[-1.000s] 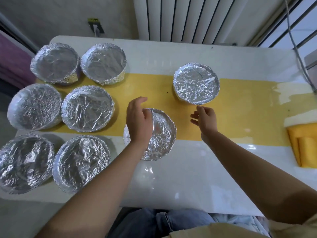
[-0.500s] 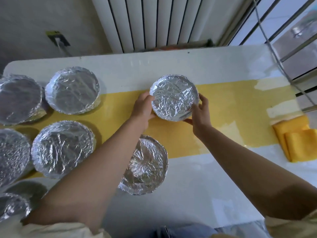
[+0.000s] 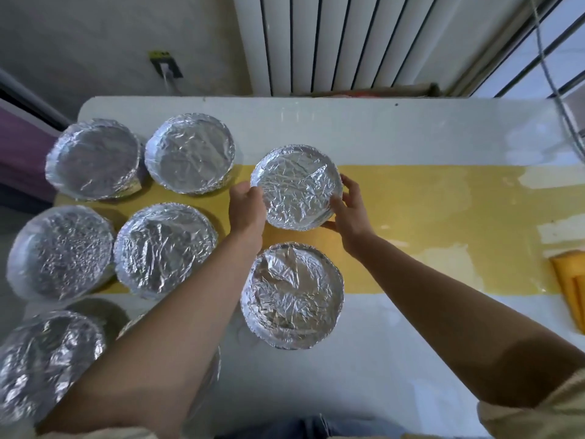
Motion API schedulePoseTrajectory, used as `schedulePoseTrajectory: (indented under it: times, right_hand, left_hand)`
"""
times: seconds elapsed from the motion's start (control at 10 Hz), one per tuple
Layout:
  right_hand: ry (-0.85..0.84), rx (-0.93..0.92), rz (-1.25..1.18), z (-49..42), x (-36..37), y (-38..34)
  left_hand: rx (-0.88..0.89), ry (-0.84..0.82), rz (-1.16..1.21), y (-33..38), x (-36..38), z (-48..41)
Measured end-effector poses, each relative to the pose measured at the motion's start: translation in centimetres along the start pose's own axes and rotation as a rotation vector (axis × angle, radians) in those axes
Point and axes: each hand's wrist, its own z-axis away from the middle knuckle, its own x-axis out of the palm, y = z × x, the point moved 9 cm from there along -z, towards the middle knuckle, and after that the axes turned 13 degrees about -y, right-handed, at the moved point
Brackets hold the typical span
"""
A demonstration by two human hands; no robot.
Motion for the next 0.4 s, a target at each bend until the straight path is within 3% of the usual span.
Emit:
schedulePoseTrajectory:
  times: [0.2, 0.4]
  right_hand:
    - [-0.027, 0.060, 0.120, 0.5, -0.5, 0.2]
    - [0.147, -0.070, 0.293, 3.8, -3.8, -3.8]
  left_hand:
    - [0.029, -0.033, -0.202, 0.3, 0.0, 0.6]
    - [0.102, -0.009, -0.421, 2.2, -0.3, 2.3]
